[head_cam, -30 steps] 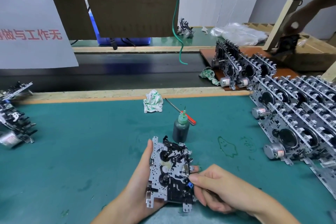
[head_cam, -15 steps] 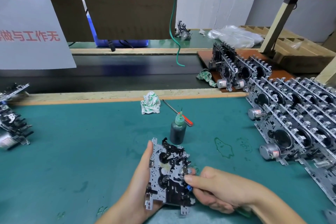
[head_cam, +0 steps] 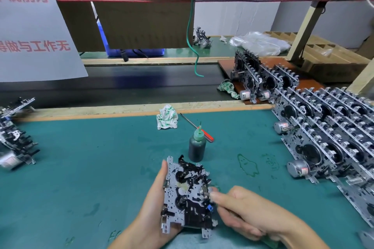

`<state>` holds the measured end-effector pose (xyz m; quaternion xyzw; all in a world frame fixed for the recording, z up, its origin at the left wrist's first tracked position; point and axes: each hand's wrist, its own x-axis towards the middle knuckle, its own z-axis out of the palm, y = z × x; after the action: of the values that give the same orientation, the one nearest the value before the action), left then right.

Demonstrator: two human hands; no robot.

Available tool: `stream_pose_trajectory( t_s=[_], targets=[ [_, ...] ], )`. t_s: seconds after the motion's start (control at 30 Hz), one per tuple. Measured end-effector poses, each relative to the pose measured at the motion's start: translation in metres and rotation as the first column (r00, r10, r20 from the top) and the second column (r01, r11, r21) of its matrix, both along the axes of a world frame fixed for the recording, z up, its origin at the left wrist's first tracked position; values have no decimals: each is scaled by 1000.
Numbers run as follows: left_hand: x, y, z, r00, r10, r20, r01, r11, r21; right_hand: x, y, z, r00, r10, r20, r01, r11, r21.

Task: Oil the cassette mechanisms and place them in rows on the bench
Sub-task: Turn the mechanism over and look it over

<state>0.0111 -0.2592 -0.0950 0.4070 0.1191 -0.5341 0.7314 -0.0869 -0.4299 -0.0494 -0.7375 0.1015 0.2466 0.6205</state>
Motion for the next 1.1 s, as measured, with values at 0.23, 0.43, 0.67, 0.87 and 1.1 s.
stream_pose_trajectory(
  t_s=[0.23,0.43,0.67,0.87,1.1],
  targets=[
    [-2,0,18,992,-42,-118,19,982,-188,-2,-13,-8,977,-209,33,198,959,205],
    [-3,2,18,998,-54,-21,50,985,-167,2,-11,-13,981,-187,53,173,964,200],
    [-3,5,16,998,-66,18,68,973,-221,0,-8,-12,990,-136,32,126,967,222],
    [-3,7,22,1000,-11,-29,3,965,-260,0,-9,-10,986,-161,44,144,955,260],
    [-2,8,22,997,20,-75,-38,969,-246,-1,-8,-8,980,-194,37,174,936,305]
  ],
)
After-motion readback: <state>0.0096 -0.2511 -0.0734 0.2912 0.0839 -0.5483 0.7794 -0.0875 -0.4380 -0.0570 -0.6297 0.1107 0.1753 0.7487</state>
